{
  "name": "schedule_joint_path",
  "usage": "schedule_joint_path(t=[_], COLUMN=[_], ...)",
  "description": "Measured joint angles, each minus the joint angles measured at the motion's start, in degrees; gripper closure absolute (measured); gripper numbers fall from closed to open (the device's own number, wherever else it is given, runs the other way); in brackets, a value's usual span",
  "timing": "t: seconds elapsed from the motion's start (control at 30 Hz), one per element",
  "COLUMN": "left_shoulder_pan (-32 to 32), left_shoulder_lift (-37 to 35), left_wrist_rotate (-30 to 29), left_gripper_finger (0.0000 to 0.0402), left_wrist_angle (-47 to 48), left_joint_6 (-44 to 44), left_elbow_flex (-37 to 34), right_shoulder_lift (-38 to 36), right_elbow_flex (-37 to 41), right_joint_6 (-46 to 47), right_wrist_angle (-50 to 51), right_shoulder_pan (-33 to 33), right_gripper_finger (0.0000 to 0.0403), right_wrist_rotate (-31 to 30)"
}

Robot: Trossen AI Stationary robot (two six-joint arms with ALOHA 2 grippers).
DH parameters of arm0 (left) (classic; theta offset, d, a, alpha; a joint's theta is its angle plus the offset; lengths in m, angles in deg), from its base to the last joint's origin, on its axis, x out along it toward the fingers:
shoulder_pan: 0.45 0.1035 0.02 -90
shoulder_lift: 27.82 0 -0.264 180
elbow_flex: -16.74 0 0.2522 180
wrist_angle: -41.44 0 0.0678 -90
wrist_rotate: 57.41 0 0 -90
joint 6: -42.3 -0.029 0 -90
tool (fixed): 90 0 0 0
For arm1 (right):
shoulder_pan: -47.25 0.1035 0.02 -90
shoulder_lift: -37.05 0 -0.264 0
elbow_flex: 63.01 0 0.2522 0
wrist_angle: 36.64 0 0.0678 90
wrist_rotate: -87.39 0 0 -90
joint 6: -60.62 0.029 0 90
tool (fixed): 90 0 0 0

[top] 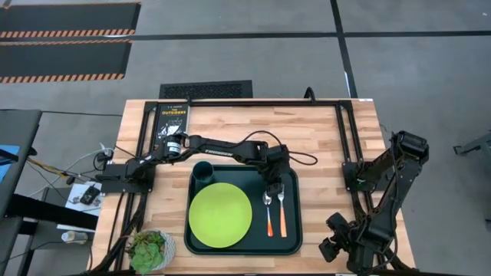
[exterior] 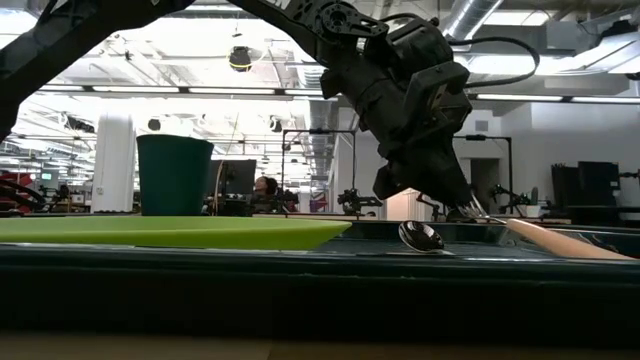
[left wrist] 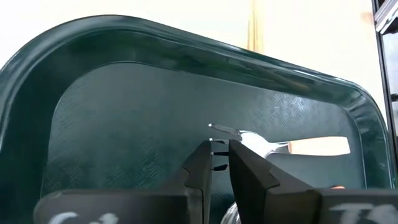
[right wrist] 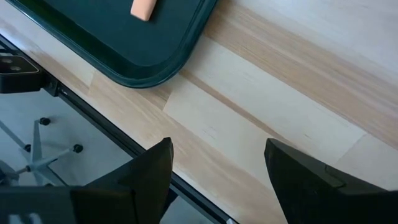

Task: Pick and place plate/cup/fork/spoon on tray
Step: Put the orange fork on the black serving tray

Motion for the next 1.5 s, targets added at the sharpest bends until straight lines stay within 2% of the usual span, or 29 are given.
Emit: schedule_joint_path(t=[0.4, 1.5], left_shoulder_pan=[-0.93, -2.90], left_shoulder_lift=[0.00, 0.22], left_wrist_rotate=[-0.98, -13.22], left_gripper_finger=[0.0364, 0.0363], left_wrist_angle=[-0.79, -0.56], left_joint_6=[-0.46, -7.30], left_elbow_flex=[0.00, 0.10], right_shoulder_lift=[0.00, 0.02], right_elbow_flex=[0.00, 0.00], right_joint_6=[0.00, -0.04], right_wrist_angle=[0.01, 0.90], right_shoulder_pan=[0.00, 0.02], right_gripper_finger=[0.0127, 0.0127], right_wrist_rotate=[0.00, -0.04])
